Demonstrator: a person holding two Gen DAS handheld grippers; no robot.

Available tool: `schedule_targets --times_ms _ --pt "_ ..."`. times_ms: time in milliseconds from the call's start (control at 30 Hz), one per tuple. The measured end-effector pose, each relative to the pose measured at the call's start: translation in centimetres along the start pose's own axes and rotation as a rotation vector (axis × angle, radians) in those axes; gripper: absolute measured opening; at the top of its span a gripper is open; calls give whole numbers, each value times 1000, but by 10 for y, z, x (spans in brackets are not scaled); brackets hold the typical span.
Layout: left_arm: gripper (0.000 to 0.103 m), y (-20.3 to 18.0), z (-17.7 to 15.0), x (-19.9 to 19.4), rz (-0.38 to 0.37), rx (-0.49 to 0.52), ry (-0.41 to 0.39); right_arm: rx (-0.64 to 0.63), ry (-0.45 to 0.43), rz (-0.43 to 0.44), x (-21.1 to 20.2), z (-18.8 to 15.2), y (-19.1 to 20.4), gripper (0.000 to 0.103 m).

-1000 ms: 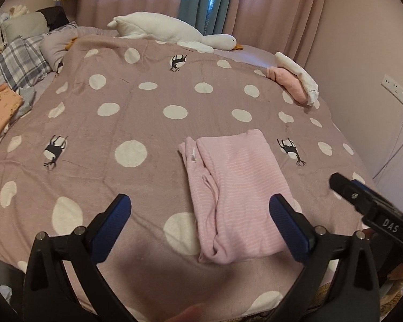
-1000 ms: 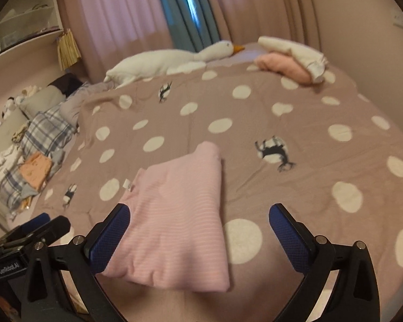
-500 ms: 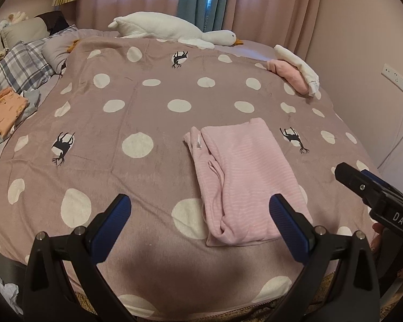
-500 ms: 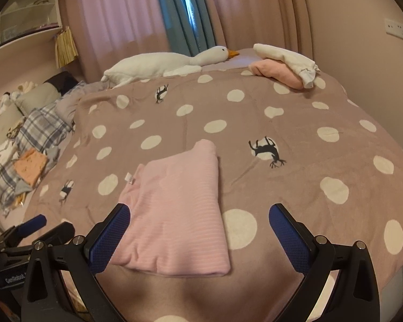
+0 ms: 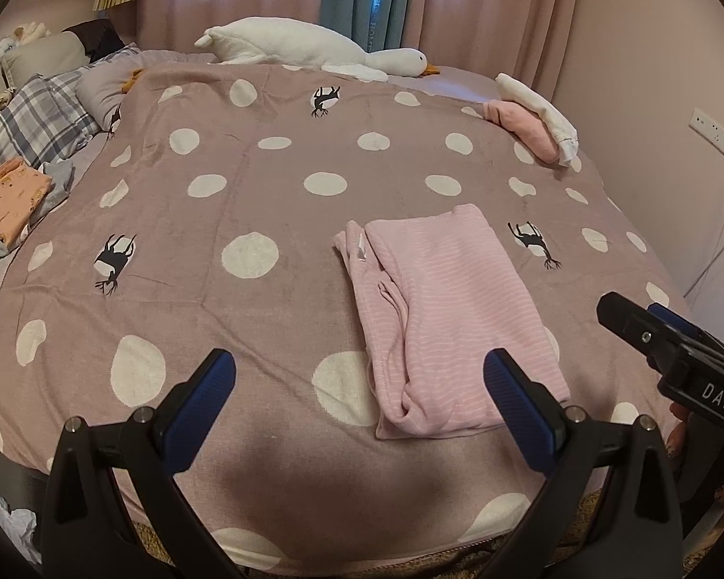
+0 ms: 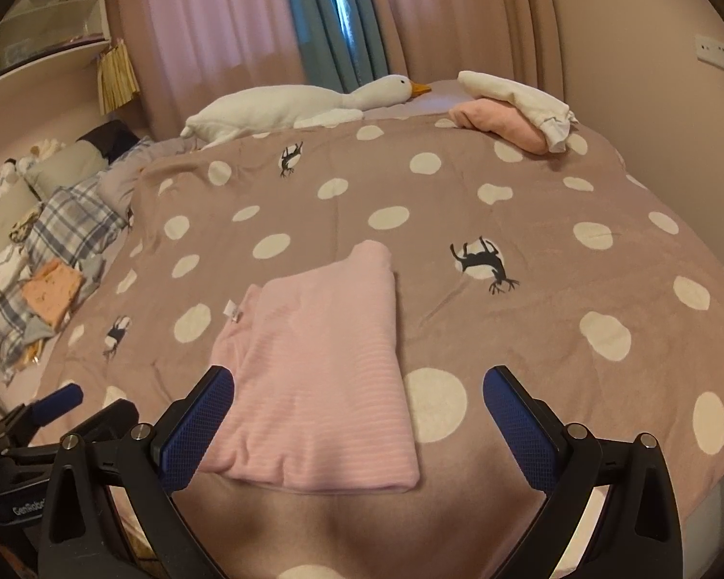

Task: Fold small clothes

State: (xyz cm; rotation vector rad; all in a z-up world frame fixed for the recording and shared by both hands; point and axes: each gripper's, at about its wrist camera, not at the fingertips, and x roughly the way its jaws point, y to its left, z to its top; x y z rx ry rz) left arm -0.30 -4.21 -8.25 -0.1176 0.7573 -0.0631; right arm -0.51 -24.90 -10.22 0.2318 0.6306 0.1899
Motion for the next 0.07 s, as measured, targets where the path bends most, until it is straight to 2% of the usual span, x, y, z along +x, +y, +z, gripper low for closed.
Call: schedule_targets --times_ms 67 --pt "103 0 0 0 -2 0 0 0 3 -3 1 -2 2 102"
